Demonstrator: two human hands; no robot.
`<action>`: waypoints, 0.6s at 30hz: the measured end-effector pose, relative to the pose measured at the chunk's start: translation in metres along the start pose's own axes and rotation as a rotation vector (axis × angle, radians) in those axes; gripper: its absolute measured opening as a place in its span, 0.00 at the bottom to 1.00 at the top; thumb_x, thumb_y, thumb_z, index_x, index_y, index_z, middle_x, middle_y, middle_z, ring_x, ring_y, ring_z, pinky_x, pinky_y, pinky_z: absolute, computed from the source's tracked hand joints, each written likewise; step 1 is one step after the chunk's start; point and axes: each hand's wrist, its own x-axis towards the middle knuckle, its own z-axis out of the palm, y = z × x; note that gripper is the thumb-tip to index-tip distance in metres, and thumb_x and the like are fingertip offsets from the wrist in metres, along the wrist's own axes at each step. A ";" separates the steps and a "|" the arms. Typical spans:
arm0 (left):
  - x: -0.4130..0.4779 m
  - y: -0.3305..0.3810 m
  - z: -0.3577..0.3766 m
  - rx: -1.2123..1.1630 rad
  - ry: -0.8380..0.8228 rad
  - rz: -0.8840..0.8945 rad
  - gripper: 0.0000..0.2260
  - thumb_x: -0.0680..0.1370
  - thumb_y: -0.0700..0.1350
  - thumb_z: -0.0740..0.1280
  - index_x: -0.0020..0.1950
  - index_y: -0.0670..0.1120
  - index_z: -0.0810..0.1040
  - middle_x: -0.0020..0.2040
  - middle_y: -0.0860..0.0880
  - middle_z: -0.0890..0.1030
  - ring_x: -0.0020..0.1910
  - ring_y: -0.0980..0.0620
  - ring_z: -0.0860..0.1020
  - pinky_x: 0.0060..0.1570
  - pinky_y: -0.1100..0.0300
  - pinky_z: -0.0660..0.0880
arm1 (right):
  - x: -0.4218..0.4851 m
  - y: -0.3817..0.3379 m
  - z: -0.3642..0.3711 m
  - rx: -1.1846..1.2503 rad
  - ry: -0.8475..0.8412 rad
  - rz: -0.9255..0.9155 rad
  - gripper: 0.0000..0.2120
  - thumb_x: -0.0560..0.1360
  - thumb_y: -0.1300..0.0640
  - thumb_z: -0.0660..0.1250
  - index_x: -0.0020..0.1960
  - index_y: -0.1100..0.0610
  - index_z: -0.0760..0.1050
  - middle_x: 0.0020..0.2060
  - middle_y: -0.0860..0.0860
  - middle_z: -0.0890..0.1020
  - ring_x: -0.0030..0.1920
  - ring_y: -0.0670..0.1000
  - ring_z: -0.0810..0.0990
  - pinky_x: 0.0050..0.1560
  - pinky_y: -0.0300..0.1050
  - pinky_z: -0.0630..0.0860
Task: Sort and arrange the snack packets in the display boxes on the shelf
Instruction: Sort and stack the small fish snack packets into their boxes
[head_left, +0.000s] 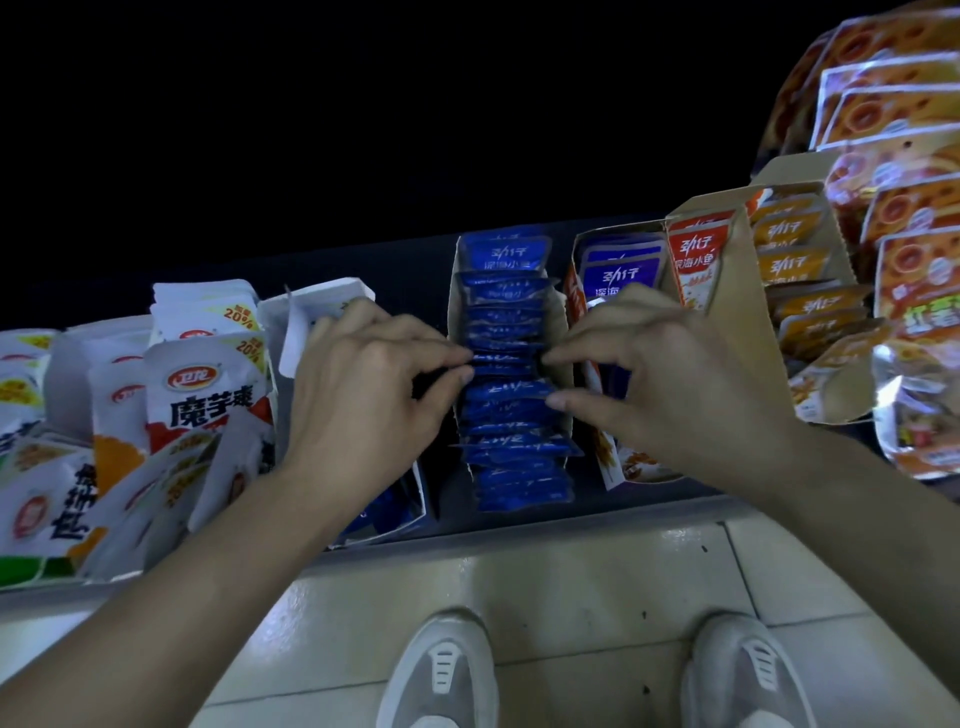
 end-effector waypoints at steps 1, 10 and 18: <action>0.002 0.000 0.001 0.000 -0.009 -0.003 0.10 0.78 0.54 0.68 0.53 0.54 0.87 0.48 0.58 0.85 0.47 0.49 0.75 0.47 0.52 0.68 | -0.001 -0.001 0.005 0.001 -0.035 0.002 0.18 0.72 0.46 0.69 0.57 0.54 0.83 0.48 0.47 0.84 0.50 0.50 0.77 0.49 0.46 0.76; 0.026 -0.006 0.000 0.147 -0.097 0.068 0.11 0.75 0.55 0.74 0.56 0.54 0.86 0.50 0.55 0.85 0.47 0.46 0.75 0.47 0.54 0.63 | -0.009 -0.002 0.020 -0.043 -0.068 -0.015 0.15 0.75 0.50 0.70 0.59 0.56 0.83 0.61 0.51 0.82 0.53 0.53 0.76 0.52 0.44 0.73; 0.033 -0.011 -0.004 0.158 -0.186 0.186 0.15 0.76 0.62 0.68 0.57 0.56 0.85 0.50 0.58 0.83 0.48 0.49 0.77 0.47 0.51 0.66 | -0.012 -0.005 0.020 -0.083 -0.083 -0.011 0.17 0.76 0.49 0.66 0.62 0.54 0.81 0.65 0.50 0.79 0.55 0.53 0.75 0.53 0.45 0.71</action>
